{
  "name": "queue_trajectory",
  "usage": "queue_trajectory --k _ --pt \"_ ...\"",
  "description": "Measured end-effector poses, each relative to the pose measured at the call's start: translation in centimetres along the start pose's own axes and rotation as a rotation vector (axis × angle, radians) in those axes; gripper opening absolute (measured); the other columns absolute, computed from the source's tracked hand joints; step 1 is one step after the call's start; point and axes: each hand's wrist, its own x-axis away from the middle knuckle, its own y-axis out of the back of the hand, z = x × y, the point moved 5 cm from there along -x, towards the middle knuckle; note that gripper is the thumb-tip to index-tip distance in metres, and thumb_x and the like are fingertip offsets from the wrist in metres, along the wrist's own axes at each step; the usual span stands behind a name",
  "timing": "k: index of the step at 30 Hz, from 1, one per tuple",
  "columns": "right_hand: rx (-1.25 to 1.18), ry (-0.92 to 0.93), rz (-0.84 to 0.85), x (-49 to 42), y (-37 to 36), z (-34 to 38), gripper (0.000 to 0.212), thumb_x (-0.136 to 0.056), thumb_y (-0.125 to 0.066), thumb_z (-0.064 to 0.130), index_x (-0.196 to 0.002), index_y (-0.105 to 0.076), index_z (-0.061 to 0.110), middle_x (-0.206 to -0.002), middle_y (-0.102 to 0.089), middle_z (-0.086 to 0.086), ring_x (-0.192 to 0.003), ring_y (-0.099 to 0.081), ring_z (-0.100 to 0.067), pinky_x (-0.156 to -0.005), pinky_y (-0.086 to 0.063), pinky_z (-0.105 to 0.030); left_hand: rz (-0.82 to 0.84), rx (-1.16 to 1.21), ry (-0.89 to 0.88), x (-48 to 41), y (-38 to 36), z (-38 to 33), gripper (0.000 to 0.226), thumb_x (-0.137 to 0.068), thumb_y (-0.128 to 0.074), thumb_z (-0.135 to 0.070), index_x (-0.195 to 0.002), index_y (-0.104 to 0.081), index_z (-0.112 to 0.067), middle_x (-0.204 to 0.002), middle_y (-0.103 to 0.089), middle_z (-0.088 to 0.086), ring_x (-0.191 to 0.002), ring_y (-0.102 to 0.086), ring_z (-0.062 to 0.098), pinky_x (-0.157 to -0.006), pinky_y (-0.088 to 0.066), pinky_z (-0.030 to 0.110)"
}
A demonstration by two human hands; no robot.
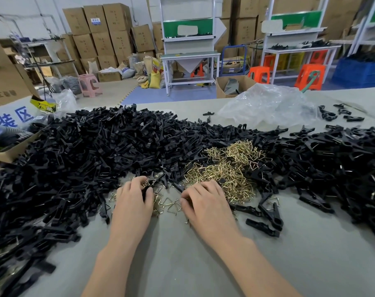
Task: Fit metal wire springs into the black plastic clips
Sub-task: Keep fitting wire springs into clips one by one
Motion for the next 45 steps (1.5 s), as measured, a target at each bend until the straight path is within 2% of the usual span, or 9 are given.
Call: queue_trajectory --k 5,10,14,19,25,33,38,42,45 --pt "-0.082 0.027 -0.119 0.2 1.1 0.4 0.007 -0.097 -0.063 0.024 -0.095 -0.056 0.023 -0.096 -0.059 0.012 -0.092 -0.05 -0.014 -0.093 -0.045 -0.03 -0.141 0.166 -0.046 0.0 0.9 -0.5 0.029 -0.104 -0.044 -0.031 -0.127 -0.058 -0.02 -0.116 -0.054 -0.001 -0.097 -0.056 0.017 -0.085 -0.043 0.032" --pt "-0.279 -0.046 -0.107 0.4 1.2 -0.6 0.037 -0.106 -0.044 0.039 -0.14 -0.052 0.027 -0.114 -0.053 0.016 -0.109 -0.039 -0.001 -0.095 -0.034 -0.014 -0.168 0.329 -0.029 0.0 1.1 -0.4 0.032 -0.105 -0.038 -0.036 -0.127 -0.058 -0.024 -0.113 -0.055 -0.006 -0.096 -0.058 0.004 -0.084 -0.044 0.027" --pt "-0.477 -0.126 -0.199 0.7 1.8 -1.5 0.032 -0.103 -0.048 0.045 -0.123 -0.067 0.03 -0.107 -0.057 0.018 -0.108 -0.048 -0.001 -0.093 -0.037 -0.008 -0.064 0.158 -0.058 0.0 0.3 -0.2 0.025 -0.104 -0.047 -0.031 -0.121 -0.063 -0.023 -0.111 -0.056 -0.012 -0.101 -0.058 0.004 -0.088 -0.043 0.027" --pt "-0.885 -0.347 -0.26 0.8 2.5 -2.7 0.021 -0.097 -0.052 0.051 -0.103 -0.068 0.038 -0.098 -0.074 0.008 -0.09 -0.069 -0.008 -0.081 -0.056 -0.025 -0.158 -0.014 -0.026 -0.3 0.7 -0.4 0.027 -0.103 -0.048 -0.021 -0.12 -0.067 -0.016 -0.122 -0.063 0.003 -0.115 -0.052 0.027 -0.1 -0.036 0.041" --pt "-1.426 -0.514 -0.302 0.8 2.7 -3.2 0.037 -0.089 -0.062 0.044 -0.094 -0.063 0.007 -0.087 -0.077 -0.01 -0.078 -0.076 -0.024 -0.067 -0.06 -0.025 -0.114 -0.187 0.078 -2.6 1.2 1.7 0.04 -0.102 -0.045 -0.02 -0.14 -0.056 -0.014 -0.149 -0.048 0.015 -0.143 -0.036 0.031 -0.121 -0.02 0.047" --pt "-1.764 -0.644 -0.252 0.4 2.2 -3.6 0.043 -0.091 -0.057 0.048 -0.106 -0.059 0.007 -0.091 -0.076 -0.019 -0.076 -0.077 -0.032 -0.06 -0.062 -0.031 0.009 -0.152 0.074 -2.2 0.4 1.9 0.028 -0.102 -0.049 -0.027 -0.126 -0.06 -0.02 -0.124 -0.063 0.006 -0.118 -0.049 0.031 -0.097 -0.04 0.045" --pt "-1.846 -0.639 -0.227 0.5 2.2 -4.0 0.042 -0.088 -0.061 0.049 -0.08 -0.066 0.008 -0.073 -0.07 -0.014 -0.055 -0.069 -0.023 -0.048 -0.058 -0.027 -0.088 -0.001 0.06 -1.8 1.3 1.3 0.028 -0.103 -0.047 -0.026 -0.126 -0.061 -0.019 -0.122 -0.065 0.004 -0.114 -0.054 0.027 -0.096 -0.043 0.043" --pt "-1.818 -0.652 -0.18 0.7 1.9 -4.2 0.04 -0.09 -0.057 0.054 -0.087 -0.058 0.014 -0.062 -0.053 -0.001 -0.044 -0.05 -0.013 -0.038 -0.046 -0.024 -0.307 -0.185 0.159 -1.5 3.2 2.0 0.033 -0.099 -0.052 -0.017 -0.128 -0.064 -0.011 -0.139 -0.055 0.019 -0.132 -0.042 0.041 -0.11 -0.03 0.054" --pt "-1.788 -0.678 -0.122 0.7 1.4 -4.0 0.045 -0.088 -0.055 0.054 -0.097 -0.064 0.011 -0.062 -0.046 0.004 -0.044 -0.04 -0.008 -0.035 -0.037 -0.021 -0.142 -0.315 0.211 -1.6 2.7 3.3 0.041 -0.098 -0.051 -0.016 -0.138 -0.058 -0.01 -0.143 -0.053 0.021 -0.138 -0.035 0.044 -0.117 -0.023 0.055"
